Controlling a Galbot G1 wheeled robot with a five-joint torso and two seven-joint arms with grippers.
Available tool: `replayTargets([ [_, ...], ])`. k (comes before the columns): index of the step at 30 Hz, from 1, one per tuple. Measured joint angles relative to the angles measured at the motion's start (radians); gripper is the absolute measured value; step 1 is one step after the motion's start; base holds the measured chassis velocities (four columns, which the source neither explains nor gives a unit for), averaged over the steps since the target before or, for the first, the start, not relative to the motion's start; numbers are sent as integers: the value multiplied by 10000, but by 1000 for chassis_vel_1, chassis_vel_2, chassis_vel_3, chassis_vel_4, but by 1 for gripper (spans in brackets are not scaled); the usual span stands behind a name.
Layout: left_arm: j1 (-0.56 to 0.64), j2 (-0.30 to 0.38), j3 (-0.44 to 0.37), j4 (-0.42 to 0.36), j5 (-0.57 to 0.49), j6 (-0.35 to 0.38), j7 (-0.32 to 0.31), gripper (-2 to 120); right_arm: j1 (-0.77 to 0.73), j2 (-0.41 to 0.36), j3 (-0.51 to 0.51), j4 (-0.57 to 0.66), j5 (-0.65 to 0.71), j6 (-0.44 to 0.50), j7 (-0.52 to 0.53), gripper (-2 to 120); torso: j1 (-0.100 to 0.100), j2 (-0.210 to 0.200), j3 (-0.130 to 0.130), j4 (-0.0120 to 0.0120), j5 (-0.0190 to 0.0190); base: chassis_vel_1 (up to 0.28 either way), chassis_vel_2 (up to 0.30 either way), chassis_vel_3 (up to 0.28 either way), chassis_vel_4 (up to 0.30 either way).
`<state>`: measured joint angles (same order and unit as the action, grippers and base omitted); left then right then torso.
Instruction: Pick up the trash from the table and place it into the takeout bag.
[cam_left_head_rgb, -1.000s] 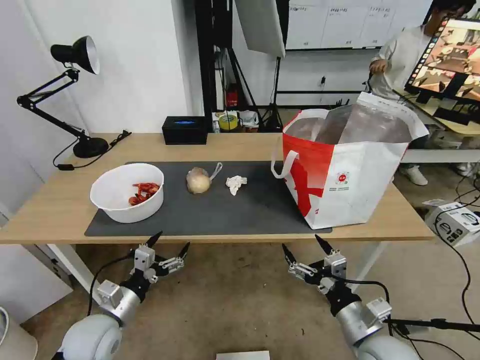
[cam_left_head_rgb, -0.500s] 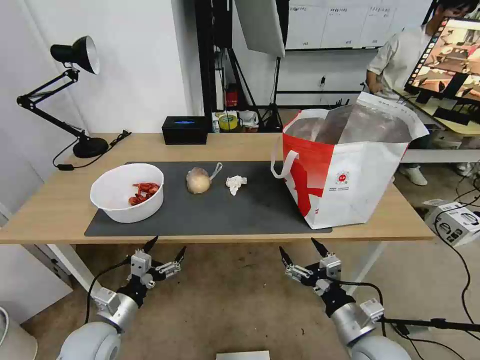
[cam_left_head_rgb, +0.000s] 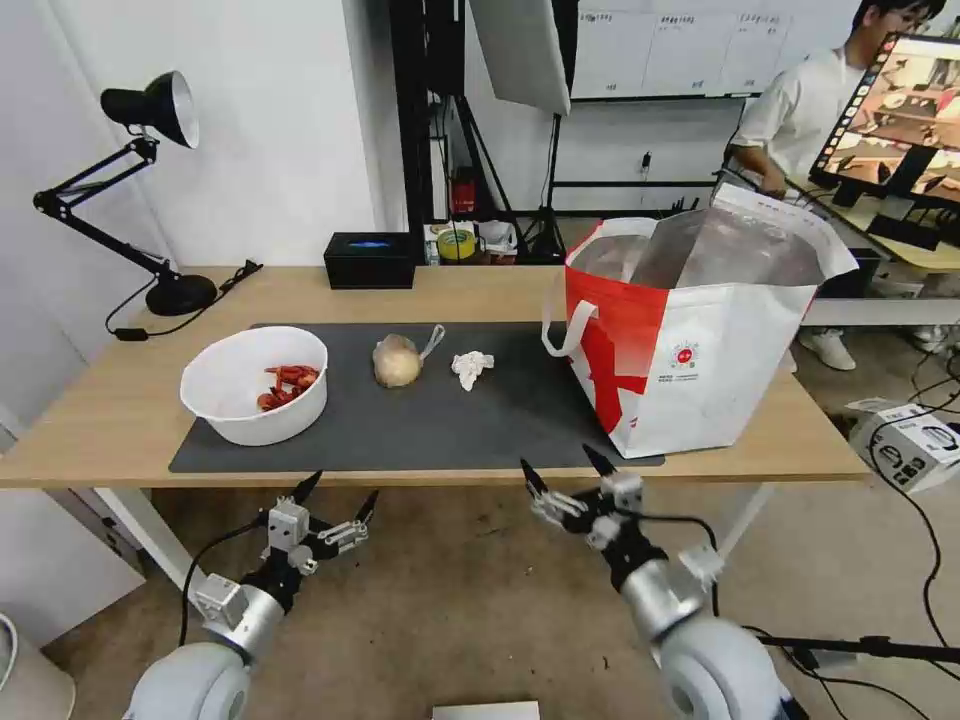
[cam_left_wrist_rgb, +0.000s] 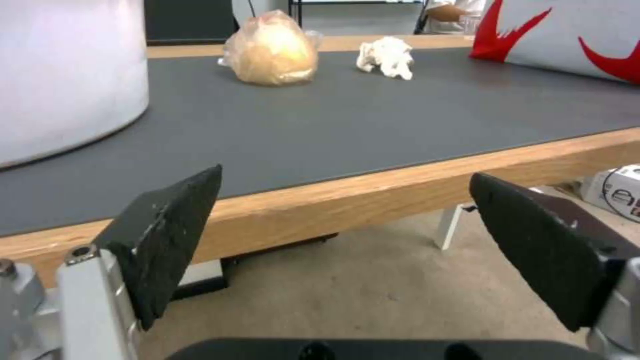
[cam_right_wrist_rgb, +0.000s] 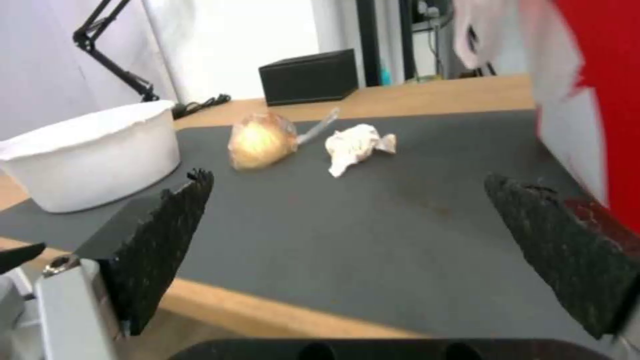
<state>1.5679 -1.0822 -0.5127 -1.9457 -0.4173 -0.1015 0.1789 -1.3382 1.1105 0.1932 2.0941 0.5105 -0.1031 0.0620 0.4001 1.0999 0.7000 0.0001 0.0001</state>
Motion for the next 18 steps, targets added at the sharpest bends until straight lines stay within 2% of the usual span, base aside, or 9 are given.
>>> replayTargets([
  [8,139,-59,-70,-102,105,40,-21,100,2107,-46,-1156,-1014,1029,-807,776,100,0,0,1,-1,-2,0,0,0,0],
  [12,146,-81,-78,-102,146,55,-30,100,3388,324,-1798,-1598,1684,-1364,1457,100,1,-1,1,0,-1,0,0,0,0],
  [18,120,-80,-77,-113,172,97,-40,100,4950,788,-2539,-2700,1872,-1879,2210,100,0,-1,0,0,-2,0,0,0,0],
])
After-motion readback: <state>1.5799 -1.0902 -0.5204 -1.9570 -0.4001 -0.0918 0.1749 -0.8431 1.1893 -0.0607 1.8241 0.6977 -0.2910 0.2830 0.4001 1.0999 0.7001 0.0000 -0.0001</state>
